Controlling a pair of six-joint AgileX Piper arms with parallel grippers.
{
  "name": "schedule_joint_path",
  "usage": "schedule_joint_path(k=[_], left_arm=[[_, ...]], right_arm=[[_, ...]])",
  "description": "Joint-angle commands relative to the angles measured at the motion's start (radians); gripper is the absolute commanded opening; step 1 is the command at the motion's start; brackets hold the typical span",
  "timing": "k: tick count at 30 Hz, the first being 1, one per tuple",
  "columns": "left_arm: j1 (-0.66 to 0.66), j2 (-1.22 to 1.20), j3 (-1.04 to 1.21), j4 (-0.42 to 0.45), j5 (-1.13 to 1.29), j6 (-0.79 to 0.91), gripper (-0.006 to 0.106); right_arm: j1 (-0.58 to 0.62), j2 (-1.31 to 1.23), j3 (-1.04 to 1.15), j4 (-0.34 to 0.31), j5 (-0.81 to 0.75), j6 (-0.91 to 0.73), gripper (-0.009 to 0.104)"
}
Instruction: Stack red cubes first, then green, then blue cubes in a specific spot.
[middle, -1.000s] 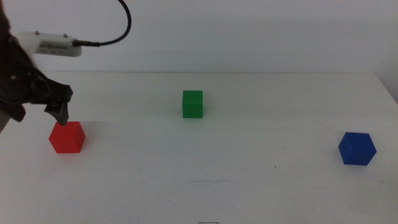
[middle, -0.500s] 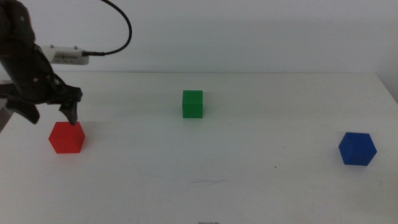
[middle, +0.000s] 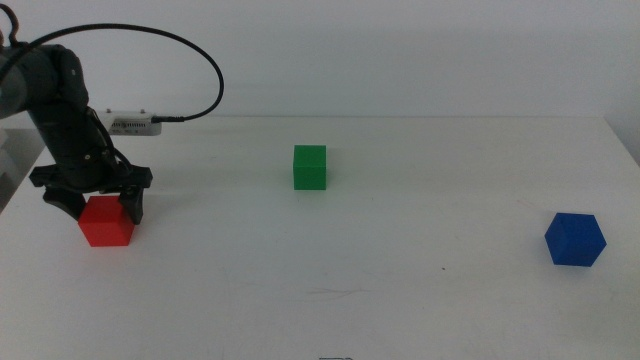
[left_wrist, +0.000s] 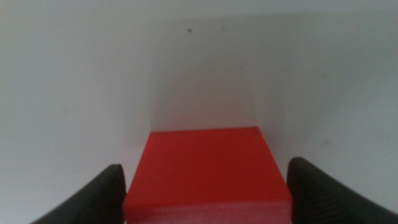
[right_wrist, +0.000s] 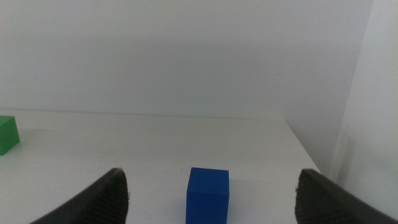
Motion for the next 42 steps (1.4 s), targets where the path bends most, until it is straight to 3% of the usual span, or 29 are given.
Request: schedule_joint_path(k=[1, 9, 15, 19, 24, 34, 42], left_arm=[[0.000, -0.052, -0.029, -0.016, -0.014, -0.013, 0.078], [0.000, -0.051, -0.029, -0.045, -0.039, -0.020, 0.033], [-0.009, -0.088, -0.029, -0.112, 0.050, -0.061, 0.010], [-0.082, -0.147, -0.029, -0.076, 0.116, -0.193, -0.002], [-0.263, -0.216, -0.029, 0.006, 0.179, -0.436, -0.002], [-0.637, -0.199, -0.029, 0.005, 0.087, -0.666, -0.002], [-0.751, -0.140, -0.029, 0.005, -0.046, -0.785, -0.002]], right_arm=[[-0.007, -0.014, -0.019, -0.009, -0.073, -0.012, 0.078], [-0.007, -0.014, -0.019, -0.009, -0.073, -0.012, 0.078], [-0.007, -0.014, -0.019, -0.009, -0.073, -0.012, 0.078], [-0.007, -0.014, -0.019, -0.009, -0.073, -0.012, 0.078], [-0.007, -0.014, -0.019, -0.009, -0.073, -0.012, 0.078], [-0.007, -0.014, -0.019, -0.009, -0.073, -0.012, 0.078], [-0.007, -0.014, -0.019, -0.009, -0.073, -0.012, 0.078]])
